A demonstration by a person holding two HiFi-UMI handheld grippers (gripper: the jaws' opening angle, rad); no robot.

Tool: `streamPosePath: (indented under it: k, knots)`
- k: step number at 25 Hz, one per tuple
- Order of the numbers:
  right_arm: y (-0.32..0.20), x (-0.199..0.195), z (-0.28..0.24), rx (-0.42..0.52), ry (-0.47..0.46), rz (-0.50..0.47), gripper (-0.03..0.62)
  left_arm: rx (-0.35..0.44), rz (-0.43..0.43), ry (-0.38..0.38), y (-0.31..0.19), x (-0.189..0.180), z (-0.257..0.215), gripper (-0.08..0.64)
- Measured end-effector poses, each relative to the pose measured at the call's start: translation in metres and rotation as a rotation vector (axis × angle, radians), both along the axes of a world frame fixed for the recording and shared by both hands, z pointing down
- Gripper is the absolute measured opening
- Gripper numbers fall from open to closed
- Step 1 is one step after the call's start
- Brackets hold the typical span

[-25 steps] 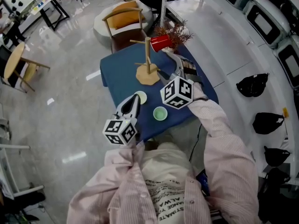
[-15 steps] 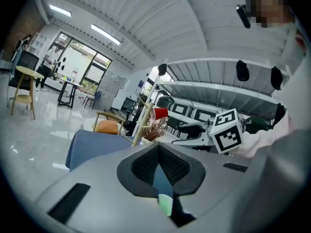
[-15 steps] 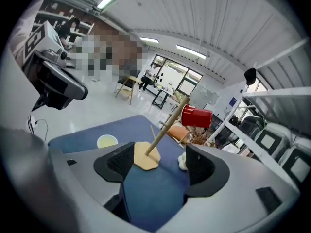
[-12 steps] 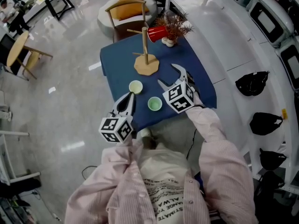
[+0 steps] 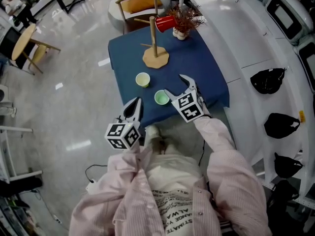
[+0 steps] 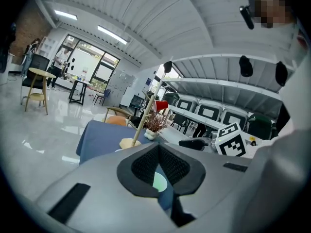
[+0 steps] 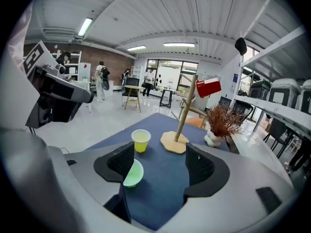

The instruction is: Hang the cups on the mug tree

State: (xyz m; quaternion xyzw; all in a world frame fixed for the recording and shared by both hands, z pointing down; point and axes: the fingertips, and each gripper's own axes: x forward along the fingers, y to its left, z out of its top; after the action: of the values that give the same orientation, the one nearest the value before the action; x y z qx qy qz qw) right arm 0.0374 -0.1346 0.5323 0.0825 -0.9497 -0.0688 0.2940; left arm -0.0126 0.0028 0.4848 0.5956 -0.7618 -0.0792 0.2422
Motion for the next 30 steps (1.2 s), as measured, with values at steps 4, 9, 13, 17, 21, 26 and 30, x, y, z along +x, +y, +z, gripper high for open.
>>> streamPosePath:
  k: [4, 9, 13, 17, 21, 26, 30]
  knots:
    - [0.017, 0.009, 0.016, -0.071, -0.032, 0.012, 0.322, -0.006, -0.021, 0.018, 0.01, 0.009, 0.008, -0.002]
    - [0.035, 0.018, 0.036, -0.137, -0.04, 0.017, 0.322, -0.026, -0.05, 0.041, 0.021, 0.017, 0.02, -0.002]
    - [0.045, 0.025, 0.055, -0.181, -0.034, 0.035, 0.322, -0.042, -0.073, 0.073, 0.027, 0.02, 0.035, -0.002]
    - [0.052, 0.027, 0.073, -0.222, -0.03, 0.05, 0.322, -0.057, -0.084, 0.102, 0.028, 0.024, 0.048, -0.002]
    - [0.059, 0.025, 0.092, -0.258, -0.035, 0.06, 0.322, -0.075, -0.085, 0.124, 0.028, 0.026, 0.061, -0.002]
    - [0.067, 0.022, 0.121, -0.298, -0.014, 0.059, 0.322, -0.115, -0.083, 0.165, 0.03, 0.031, 0.088, -0.002]
    - [0.066, 0.015, 0.136, -0.306, -0.01, 0.052, 0.322, -0.126, -0.089, 0.183, 0.027, 0.03, 0.104, -0.002]
